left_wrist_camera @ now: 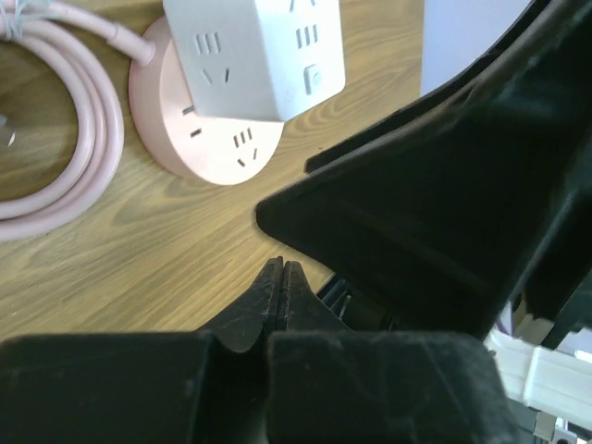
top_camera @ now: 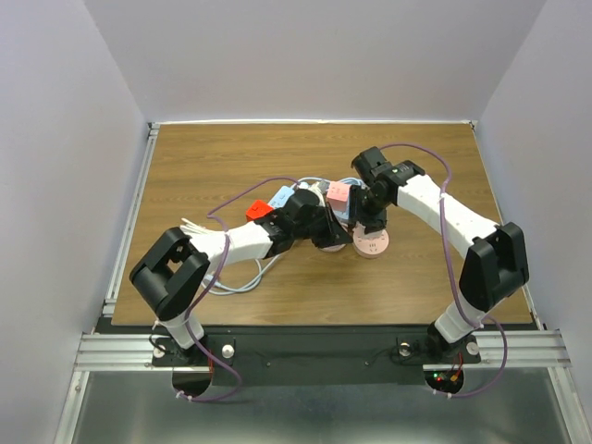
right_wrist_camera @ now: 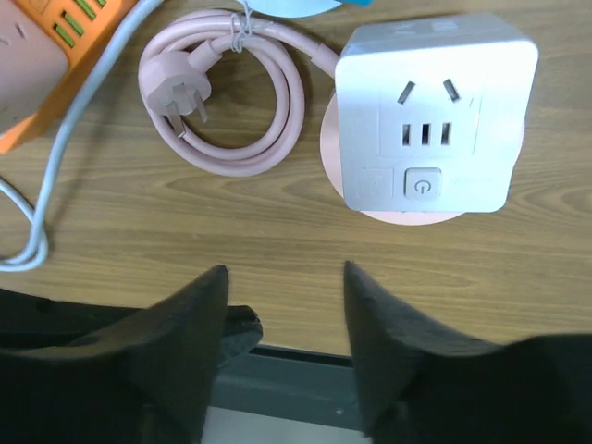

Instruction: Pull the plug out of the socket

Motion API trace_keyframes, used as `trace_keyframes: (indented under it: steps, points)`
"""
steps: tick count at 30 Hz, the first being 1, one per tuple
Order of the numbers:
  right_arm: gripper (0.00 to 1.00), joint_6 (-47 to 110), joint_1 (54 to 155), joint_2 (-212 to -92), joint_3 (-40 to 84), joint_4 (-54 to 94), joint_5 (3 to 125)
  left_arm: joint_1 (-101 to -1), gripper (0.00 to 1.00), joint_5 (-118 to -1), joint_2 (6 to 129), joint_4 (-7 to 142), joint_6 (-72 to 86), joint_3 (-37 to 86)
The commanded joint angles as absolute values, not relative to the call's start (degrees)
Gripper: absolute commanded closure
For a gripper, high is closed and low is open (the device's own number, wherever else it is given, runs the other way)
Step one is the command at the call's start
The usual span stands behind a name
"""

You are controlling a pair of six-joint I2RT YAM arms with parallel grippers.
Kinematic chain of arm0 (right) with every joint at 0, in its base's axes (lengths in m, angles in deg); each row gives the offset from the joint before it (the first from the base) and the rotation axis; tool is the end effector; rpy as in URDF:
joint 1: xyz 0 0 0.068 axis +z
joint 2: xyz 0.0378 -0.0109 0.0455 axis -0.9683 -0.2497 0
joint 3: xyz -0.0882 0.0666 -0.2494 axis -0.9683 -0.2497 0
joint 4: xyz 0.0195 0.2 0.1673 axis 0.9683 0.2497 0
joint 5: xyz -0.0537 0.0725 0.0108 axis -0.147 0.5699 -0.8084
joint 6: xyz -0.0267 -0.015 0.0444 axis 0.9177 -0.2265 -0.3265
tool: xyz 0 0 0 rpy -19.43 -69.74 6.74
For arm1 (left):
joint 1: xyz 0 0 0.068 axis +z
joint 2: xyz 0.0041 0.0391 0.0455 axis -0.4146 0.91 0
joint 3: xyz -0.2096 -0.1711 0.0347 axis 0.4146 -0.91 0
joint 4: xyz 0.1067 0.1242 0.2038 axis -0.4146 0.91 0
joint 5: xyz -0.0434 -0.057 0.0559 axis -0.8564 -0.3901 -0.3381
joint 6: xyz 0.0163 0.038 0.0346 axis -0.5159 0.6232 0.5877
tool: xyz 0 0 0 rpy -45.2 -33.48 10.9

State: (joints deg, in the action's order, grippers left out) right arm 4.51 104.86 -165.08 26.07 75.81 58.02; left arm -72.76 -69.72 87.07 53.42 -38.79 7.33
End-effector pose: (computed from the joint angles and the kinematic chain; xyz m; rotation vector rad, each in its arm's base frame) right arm 0.2850 0.1613 0.2708 0.1019 2.8567 0.2881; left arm 0.2360 -0.2814 0.2239 0.0662 2.2907 -1.4137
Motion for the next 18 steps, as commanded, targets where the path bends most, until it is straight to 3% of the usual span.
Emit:
trace_keyframes:
  steps: [1, 4, 7, 14, 18]
  points:
    - [0.27, 10.33, 104.81, -163.15, 30.02, 75.06, 57.18, -73.01, 1.00, -68.84, 87.46, 56.07, -37.61, 11.01]
    - [0.14, 14.12, 104.81, -163.15, 32.13, 76.38, 56.14, -73.27, 1.00, -69.80, 90.01, 56.16, -37.61, 12.07]
    - [0.10, 15.79, 104.72, -164.20, 33.10, 78.40, 49.39, -73.80, 1.00, -69.90, 91.68, 56.07, -37.79, 13.38]
    - [0.05, 17.82, 104.28, -166.92, 33.19, 78.06, 41.46, -74.15, 1.00, -69.63, 91.86, 56.07, -37.70, 13.04]
    - [0.04, 18.07, 102.26, -168.68, 32.05, 75.95, 42.94, -74.24, 1.00, -69.37, 91.34, 55.73, -38.31, 11.11]
